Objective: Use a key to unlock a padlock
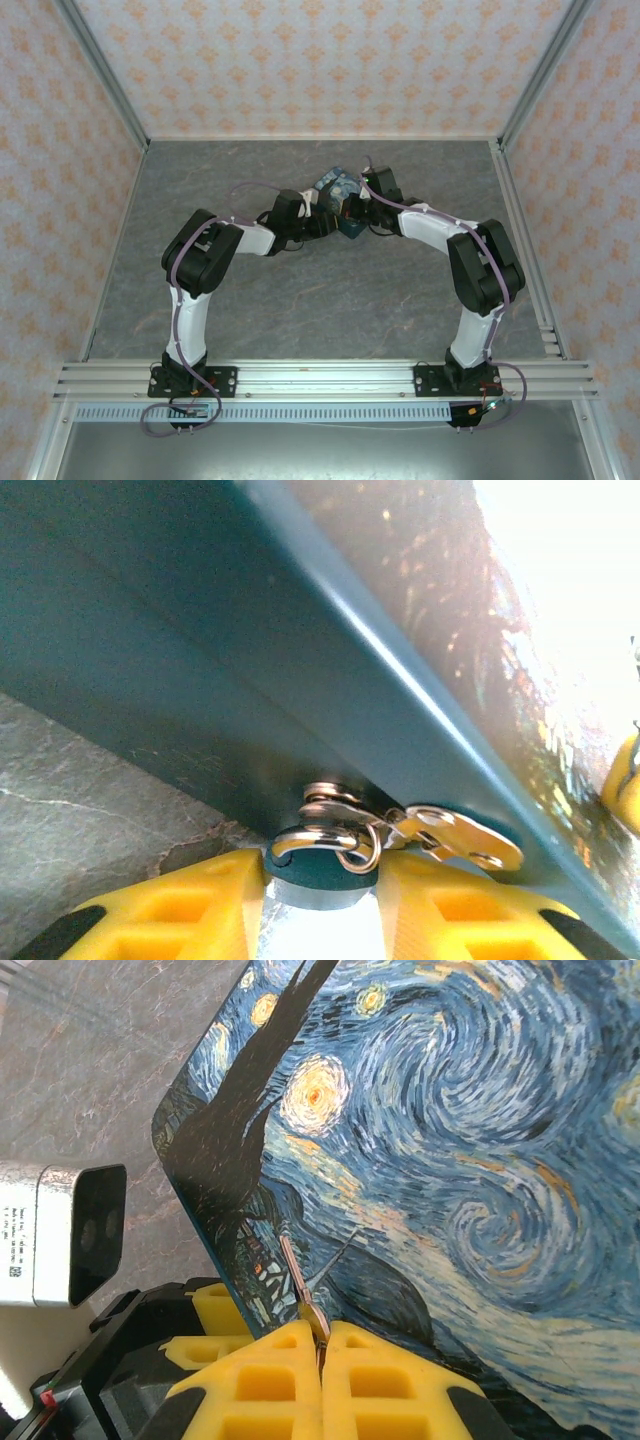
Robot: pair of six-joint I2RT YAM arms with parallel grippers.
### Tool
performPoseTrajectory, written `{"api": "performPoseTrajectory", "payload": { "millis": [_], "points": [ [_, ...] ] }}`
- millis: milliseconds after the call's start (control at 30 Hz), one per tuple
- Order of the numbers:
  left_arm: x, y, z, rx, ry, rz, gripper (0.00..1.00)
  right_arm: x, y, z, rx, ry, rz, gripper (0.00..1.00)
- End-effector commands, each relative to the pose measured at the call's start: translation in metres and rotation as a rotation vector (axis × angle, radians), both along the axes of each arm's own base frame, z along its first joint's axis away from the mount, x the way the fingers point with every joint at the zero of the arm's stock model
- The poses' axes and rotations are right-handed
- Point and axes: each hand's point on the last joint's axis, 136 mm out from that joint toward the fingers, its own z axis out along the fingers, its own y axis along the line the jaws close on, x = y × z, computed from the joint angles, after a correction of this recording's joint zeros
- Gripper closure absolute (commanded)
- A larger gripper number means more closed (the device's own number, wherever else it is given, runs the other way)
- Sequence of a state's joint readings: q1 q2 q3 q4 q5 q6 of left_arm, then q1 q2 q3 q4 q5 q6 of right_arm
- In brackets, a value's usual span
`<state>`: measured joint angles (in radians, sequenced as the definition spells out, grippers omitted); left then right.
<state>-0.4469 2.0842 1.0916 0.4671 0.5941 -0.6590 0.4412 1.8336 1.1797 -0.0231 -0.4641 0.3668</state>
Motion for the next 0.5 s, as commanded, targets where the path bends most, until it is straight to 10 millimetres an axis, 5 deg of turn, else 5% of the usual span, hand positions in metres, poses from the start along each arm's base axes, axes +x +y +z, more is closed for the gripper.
{"api": "performPoseTrajectory", "payload": {
  "millis": [0,467],
  "points": [
    [-0.01,-0.008,-0.029,0.048,0.083,0.006,0.62,-0.018,-0.001,-0.016,-0.01,0.075,0.011,1.0],
    [-0.009,-0.011,-0.019,0.028,0.079,0.018,0.74,-0.014,-0.001,0.005,0.014,0.01,0.009,1.0]
  ]
}}
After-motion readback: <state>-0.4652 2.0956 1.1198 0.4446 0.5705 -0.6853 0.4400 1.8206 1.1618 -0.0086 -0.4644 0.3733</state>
